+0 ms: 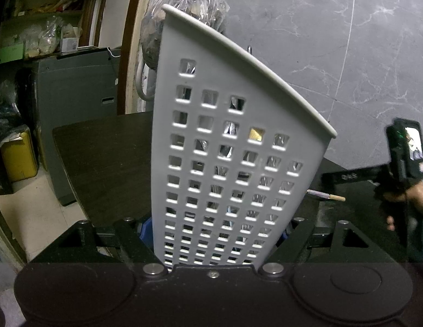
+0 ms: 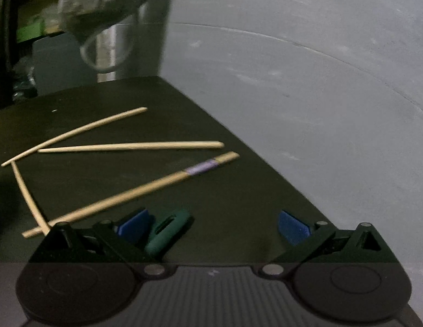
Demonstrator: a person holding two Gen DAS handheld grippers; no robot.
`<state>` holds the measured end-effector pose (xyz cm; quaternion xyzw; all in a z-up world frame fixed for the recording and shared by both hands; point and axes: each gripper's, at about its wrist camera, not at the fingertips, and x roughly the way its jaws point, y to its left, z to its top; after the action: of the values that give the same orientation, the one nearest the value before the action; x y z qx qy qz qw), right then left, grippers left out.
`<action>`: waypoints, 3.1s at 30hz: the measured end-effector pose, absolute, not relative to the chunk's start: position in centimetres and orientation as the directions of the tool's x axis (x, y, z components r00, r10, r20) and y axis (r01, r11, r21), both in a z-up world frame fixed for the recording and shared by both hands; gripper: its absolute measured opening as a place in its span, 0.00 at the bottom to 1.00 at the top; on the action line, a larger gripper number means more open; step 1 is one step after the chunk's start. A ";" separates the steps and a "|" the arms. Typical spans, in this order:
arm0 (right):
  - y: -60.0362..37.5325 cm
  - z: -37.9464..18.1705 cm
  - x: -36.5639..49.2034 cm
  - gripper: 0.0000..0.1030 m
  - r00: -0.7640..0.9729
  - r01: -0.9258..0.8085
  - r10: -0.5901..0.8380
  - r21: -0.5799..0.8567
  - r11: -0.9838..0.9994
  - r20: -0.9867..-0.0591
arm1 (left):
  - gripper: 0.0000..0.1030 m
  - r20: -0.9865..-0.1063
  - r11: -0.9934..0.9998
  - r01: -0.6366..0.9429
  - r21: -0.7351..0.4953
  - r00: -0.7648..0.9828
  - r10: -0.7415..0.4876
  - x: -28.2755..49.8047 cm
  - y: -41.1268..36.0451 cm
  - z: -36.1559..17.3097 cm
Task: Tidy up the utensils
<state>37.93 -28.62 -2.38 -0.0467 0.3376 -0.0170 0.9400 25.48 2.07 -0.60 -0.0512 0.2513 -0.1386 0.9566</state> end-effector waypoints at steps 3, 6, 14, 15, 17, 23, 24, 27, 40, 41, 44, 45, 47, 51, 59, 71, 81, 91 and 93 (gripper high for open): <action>-30.9 -2.6 36.4 1.00 0.767 0.064 -0.105 -0.087 0.994 -0.633 | 0.77 -0.466 0.956 0.238 -0.174 0.835 -0.293 25.4 2.2 -0.6; -33.0 -2.8 34.1 1.00 0.761 0.111 -0.131 -0.070 0.991 -0.635 | 0.77 -0.467 0.955 0.237 -0.177 0.834 -0.293 25.5 2.2 -0.5; -33.7 -2.3 25.0 1.00 0.719 0.005 -0.039 -0.051 0.999 -0.694 | 0.77 -0.466 0.956 0.235 -0.173 0.836 -0.290 25.5 2.2 -0.4; -33.2 -2.2 24.2 1.00 0.713 -0.032 -0.010 -0.046 0.998 -0.701 | 0.77 -0.465 0.957 0.235 -0.173 0.836 -0.290 25.4 2.2 -0.4; -31.6 -2.1 22.6 1.00 0.698 -0.133 0.077 -0.024 0.991 -0.712 | 0.77 -0.466 0.957 0.235 -0.173 0.836 -0.289 25.5 2.1 -0.4; -26.0 -1.9 21.2 0.99 0.638 -0.425 0.320 0.027 0.905 -0.701 | 0.77 -0.468 0.957 0.234 -0.173 0.835 -0.289 25.4 2.2 -0.4; -25.5 -1.4 21.6 0.99 0.658 -0.436 0.325 0.009 0.900 -0.679 | 0.77 -0.467 0.957 0.233 -0.173 0.836 -0.288 25.4 2.2 -0.4; -26.5 0.0 23.4 0.99 0.723 -0.354 0.290 0.025 0.935 -0.627 | 0.77 -0.466 0.957 0.233 -0.173 0.836 -0.288 25.4 2.2 -0.4; -28.9 -1.6 25.9 0.21 0.713 -0.188 0.233 0.141 0.972 -0.661 | 0.78 -0.463 0.953 0.240 -0.184 0.834 -0.300 25.5 2.5 -0.6; -29.1 -1.6 25.5 0.21 0.714 -0.176 0.216 0.128 0.976 -0.666 | 0.78 -0.463 0.953 0.240 -0.184 0.834 -0.299 25.5 2.5 -0.6; -29.5 -1.2 23.6 0.21 0.704 -0.107 0.143 0.095 0.990 -0.695 | 0.78 -0.463 0.953 0.240 -0.185 0.834 -0.300 25.5 2.5 -0.6; -29.6 -1.0 22.8 0.21 0.694 -0.080 0.126 0.098 0.992 -0.709 | 0.78 -0.463 0.953 0.239 -0.186 0.834 -0.300 25.5 2.5 -0.6; -29.5 -0.7 21.5 0.26 0.668 -0.066 0.158 0.154 0.986 -0.727 | 0.78 -0.462 0.954 0.238 -0.185 0.835 -0.298 25.5 2.5 -0.5; -27.9 -0.3 20.5 0.64 0.586 -0.172 0.415 0.394 0.903 -0.696 | 0.78 -0.462 0.954 0.235 -0.187 0.836 -0.296 25.5 2.5 -0.5; -25.4 2.1 23.2 0.64 0.596 -0.402 0.504 0.310 0.861 -0.625 | 0.78 -0.462 0.954 0.231 -0.190 0.837 -0.294 25.4 2.5 -0.5; -29.2 0.4 28.4 0.54 0.482 -0.550 0.463 0.155 0.821 -0.743 | 0.78 -0.461 0.953 0.230 -0.197 0.836 -0.297 25.5 2.6 -0.5; -29.8 1.3 22.4 0.57 0.410 -0.491 0.431 0.204 0.847 -0.804 | 0.78 -0.461 0.952 0.230 -0.202 0.835 -0.300 25.6 2.7 -0.6; -25.4 2.5 24.2 0.56 0.410 -0.648 0.487 0.129 0.750 -0.772 | 0.78 -0.459 0.951 0.233 -0.201 0.835 -0.302 25.6 2.8 -0.6; -24.9 2.2 24.7 0.47 0.394 -0.659 0.483 0.126 0.741 -0.782 | 0.78 -0.460 0.952 0.233 -0.201 0.835 -0.302 25.6 2.8 -0.6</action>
<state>24.69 -24.91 2.22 -0.1026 0.4290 0.3446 0.8287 25.58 2.78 -0.62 -0.0684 0.2505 -0.1399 0.9555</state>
